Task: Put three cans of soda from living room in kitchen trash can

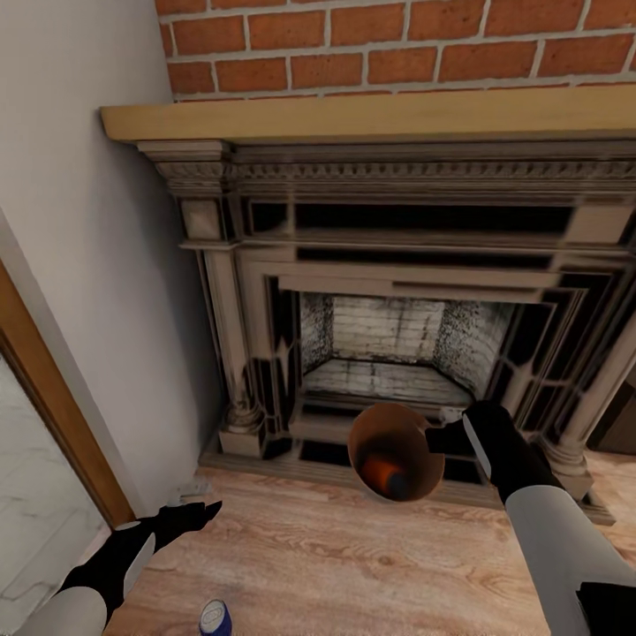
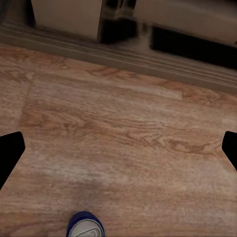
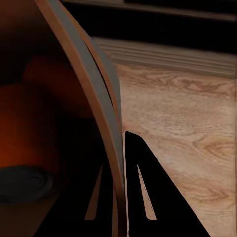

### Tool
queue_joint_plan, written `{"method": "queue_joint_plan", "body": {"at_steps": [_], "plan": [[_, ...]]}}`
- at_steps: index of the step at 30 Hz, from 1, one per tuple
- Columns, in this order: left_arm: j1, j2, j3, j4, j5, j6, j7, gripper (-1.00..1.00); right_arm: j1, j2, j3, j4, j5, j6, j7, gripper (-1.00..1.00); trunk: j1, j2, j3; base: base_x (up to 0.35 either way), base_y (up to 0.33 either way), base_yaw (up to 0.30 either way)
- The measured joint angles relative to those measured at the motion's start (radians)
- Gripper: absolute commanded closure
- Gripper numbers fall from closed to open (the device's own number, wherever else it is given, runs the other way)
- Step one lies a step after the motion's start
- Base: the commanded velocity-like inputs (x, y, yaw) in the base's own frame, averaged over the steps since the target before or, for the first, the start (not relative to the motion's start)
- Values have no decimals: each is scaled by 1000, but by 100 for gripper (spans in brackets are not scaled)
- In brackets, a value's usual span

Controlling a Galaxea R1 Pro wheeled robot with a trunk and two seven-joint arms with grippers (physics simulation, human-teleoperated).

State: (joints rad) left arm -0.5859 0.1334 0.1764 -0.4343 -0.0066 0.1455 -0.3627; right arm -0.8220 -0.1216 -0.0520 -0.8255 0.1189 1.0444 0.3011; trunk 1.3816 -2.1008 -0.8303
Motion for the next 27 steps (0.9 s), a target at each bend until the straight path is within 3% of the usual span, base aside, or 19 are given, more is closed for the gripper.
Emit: {"method": "queue_joint_plan", "body": {"at_steps": [13,18,27], "plan": [[-2,1,-3,53,-4,-56,4,-100,-73,-10,1,10,19,1,0,100,50,-91,-41,0,0,0],[-2,1,-4,57,-4,-57,22,-100,-76,-12,1,11,46,0,0,100,69,-126,-56,0,0,0],[-1,0,-4,58,-4,-59,53,-100,-78,-12,1,13,46,0,0,100,104,-189,-85,0,0,0]]}}
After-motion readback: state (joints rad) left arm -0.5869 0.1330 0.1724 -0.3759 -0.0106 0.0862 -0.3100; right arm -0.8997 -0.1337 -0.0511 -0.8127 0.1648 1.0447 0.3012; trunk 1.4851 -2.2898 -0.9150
